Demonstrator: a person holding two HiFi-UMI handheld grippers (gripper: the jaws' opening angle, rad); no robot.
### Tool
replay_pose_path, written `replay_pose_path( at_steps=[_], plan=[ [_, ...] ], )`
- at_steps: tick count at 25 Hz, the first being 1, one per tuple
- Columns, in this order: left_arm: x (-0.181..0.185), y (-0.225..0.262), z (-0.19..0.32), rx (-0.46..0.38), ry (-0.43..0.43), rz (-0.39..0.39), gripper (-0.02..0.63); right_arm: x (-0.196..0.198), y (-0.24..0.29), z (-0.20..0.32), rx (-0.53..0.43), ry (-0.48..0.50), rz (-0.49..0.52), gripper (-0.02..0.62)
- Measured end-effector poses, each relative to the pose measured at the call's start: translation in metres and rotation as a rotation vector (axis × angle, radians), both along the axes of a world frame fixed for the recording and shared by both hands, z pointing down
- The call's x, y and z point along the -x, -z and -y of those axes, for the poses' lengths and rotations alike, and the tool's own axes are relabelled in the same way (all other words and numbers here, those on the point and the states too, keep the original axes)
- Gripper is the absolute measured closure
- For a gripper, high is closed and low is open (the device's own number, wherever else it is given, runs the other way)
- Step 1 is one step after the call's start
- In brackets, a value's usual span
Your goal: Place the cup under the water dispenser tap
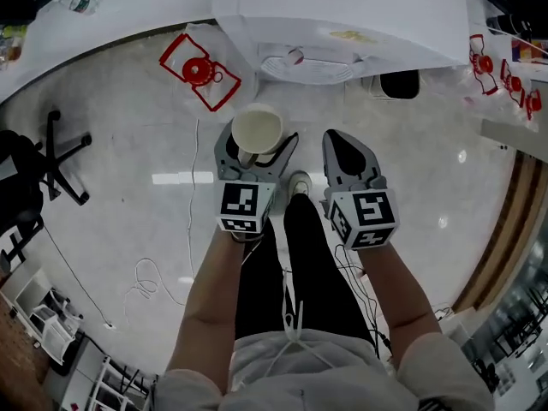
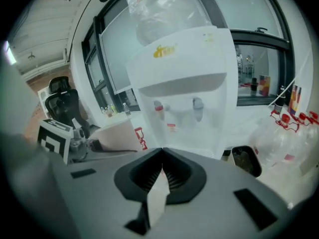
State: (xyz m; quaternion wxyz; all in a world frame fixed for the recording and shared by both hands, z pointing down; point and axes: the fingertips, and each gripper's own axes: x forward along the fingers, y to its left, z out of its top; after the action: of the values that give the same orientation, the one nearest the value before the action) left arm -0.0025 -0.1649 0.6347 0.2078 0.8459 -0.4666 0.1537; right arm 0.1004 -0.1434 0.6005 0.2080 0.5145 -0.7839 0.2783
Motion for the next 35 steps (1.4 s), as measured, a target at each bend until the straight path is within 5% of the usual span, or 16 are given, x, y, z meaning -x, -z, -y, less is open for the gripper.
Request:
replay_pose_path(
  at_steps=[15, 35],
  plan=[
    [-0.038, -0.093, 0.088, -0.182, 0.030, 0.104, 0.150, -0.025, -0.085, 0.032, -0.012, 0.030, 0.041, 0.569],
    [-0.048, -0.132, 0.127, -0.201, 0.072, 0.146, 0.150, -0.040, -0.117, 0.055, 0.027, 0.014, 0.002, 0.569]
  ],
)
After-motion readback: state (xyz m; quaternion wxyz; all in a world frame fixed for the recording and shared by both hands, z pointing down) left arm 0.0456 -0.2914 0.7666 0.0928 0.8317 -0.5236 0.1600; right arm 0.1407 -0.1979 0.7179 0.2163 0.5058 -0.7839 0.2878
